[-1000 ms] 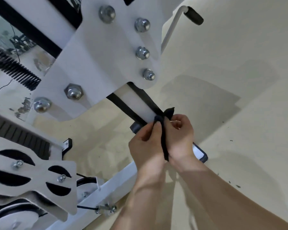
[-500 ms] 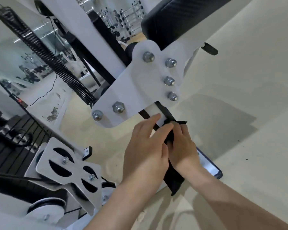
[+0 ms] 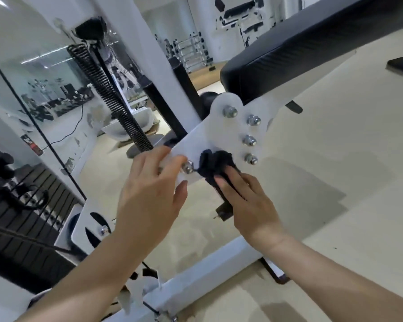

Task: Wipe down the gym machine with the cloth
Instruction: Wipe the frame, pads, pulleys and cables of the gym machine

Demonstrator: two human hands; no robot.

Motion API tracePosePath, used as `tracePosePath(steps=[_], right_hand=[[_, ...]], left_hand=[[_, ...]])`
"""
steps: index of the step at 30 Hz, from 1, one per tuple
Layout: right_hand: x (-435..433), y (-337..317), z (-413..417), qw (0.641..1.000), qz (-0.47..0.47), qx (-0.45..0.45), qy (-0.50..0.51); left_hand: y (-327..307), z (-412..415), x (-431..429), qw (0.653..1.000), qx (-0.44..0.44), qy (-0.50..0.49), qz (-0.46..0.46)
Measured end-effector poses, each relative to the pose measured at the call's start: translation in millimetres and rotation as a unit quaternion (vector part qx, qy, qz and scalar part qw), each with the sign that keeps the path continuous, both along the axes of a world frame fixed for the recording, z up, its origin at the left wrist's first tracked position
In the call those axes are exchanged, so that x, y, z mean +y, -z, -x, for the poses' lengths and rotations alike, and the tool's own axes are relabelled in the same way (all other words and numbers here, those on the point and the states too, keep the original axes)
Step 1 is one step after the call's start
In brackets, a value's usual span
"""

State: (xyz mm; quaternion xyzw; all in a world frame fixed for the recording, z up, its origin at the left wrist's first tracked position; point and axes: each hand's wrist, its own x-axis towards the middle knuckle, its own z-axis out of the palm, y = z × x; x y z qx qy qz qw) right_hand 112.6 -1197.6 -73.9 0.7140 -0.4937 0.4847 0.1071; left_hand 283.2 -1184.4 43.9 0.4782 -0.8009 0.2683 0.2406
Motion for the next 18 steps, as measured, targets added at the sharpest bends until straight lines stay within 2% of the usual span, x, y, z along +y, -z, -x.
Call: tracePosePath(steps=[2,4,6,8,10,12,13,14,16,18], right_hand=[[5,-6,5,0.996,-0.028,-0.078,-0.011],[8,-40,2,0.992,0.022,-0.122,-0.025],[6,-90,-8,0.984,0.11,-0.12,-0.079],[-1,-130,-22,0.979,0.135,-0.068,-0.14],[-3,-139,-41,0.986,0.092,-0.027,-0.136],[0,-124,-60,0.995,0.061,-0.018,-0.074],[4,-114,-68,0.998,0.051,-0.018,-0.045],[6,-106,-74,0.998,0.047,-0.022,-0.03],[8,-101,-83,0.998,0.053,-0.018,-0.03],[8,-104,-80,0.997,0.06,0.005,-0.046]], left_hand=[[-6,-1,-3,0.999,0.041,0.022,0.012],[-11,1,-3,0.997,0.067,0.03,0.015],[-18,2,-5,0.994,0.101,0.029,-0.014],[-32,-1,-11,0.977,0.195,0.015,-0.086],[-48,-9,-23,0.935,0.3,0.017,-0.189],[-63,-19,-27,0.859,0.392,0.076,-0.32],[-68,-25,-27,0.829,0.41,0.096,-0.368],[-73,-32,-28,0.824,0.397,0.102,-0.391],[-83,-47,-32,0.855,0.316,0.093,-0.4],[-93,-58,-32,0.859,0.264,0.102,-0.426]])
